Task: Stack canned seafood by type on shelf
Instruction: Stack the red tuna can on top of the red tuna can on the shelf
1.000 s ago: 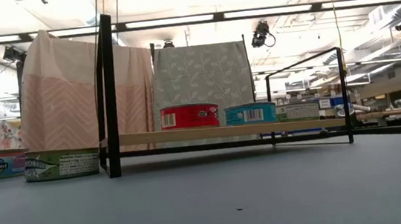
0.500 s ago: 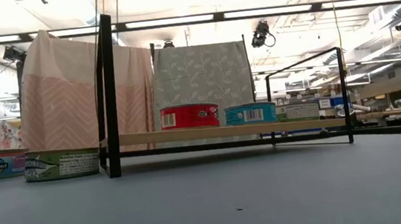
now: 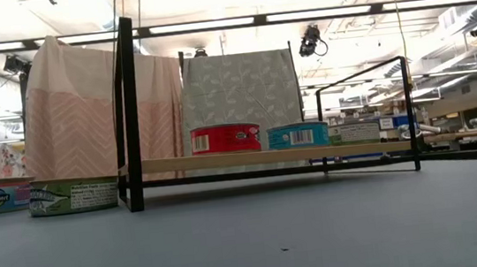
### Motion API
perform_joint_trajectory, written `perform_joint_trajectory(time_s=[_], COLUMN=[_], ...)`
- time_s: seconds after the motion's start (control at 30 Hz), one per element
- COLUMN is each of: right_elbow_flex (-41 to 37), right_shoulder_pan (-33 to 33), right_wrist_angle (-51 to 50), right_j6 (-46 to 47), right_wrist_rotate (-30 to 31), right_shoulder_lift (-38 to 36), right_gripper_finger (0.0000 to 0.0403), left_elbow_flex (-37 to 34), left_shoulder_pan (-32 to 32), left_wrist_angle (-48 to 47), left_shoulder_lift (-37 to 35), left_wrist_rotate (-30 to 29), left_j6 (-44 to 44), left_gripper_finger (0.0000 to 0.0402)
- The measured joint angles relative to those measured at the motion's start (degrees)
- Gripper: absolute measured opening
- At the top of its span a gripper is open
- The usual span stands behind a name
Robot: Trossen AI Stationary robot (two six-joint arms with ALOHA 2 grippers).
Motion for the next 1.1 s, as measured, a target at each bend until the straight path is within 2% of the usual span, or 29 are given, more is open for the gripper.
perform_joint_trajectory(time_s=[0.27,1.1], right_elbow_flex=[-0.02,0.0], right_shoulder_pan=[0.71,6.33], right_wrist_angle=[3.84,8.93], right_j6=[3.56,4.18], right_wrist_rotate=[-2.4,0.33], right_shoulder_lift=[2.05,3.78], right_gripper_finger=[0.0334,0.031], left_elbow_flex=[-0.03,0.0], left_shoulder_pan=[-0.46,-4.28], left_wrist_angle=[1.23,5.27], left_shoulder_lift=[0.93,2.48], left_wrist_rotate=[-0.96,-0.33], left_j6=[1.09,1.51], left_gripper_finger=[0.0143,0.0143])
